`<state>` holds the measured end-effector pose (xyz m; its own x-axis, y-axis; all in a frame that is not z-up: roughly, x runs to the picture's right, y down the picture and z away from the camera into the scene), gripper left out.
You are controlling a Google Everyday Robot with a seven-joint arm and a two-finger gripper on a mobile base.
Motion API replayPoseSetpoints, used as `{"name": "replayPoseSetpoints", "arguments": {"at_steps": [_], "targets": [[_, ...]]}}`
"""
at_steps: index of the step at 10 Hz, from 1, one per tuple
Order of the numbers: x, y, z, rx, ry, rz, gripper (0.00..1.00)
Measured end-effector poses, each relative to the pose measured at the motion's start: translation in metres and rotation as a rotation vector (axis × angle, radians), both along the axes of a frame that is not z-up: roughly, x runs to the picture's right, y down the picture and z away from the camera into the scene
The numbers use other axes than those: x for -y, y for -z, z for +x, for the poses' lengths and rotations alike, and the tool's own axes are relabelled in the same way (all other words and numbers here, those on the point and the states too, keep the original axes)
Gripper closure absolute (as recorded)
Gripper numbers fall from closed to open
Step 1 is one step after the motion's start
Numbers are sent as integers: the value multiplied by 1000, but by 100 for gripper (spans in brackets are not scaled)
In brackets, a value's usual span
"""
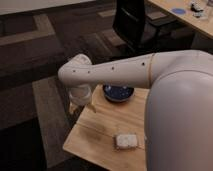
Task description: Place the ceramic cup over the eraser
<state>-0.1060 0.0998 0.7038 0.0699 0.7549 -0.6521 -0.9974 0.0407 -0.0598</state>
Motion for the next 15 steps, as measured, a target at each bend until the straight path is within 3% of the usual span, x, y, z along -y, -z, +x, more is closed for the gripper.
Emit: {"name": "replayPoseSetpoints", "arguments": {"at_steps": [3, 6, 8, 11, 12, 13, 14, 15], "targets": [[8, 4, 9, -7, 35, 15, 35], [26, 20, 40, -20, 159, 13, 35], [26, 29, 55, 18, 318, -45, 35], [39, 33, 108, 147, 734, -146, 35], [45, 32, 118, 165, 800, -145, 35], [57, 25, 125, 202, 870, -102, 35], [63, 18, 127, 230, 885, -58, 35], [66, 16, 129, 241, 889, -41, 35]]}}
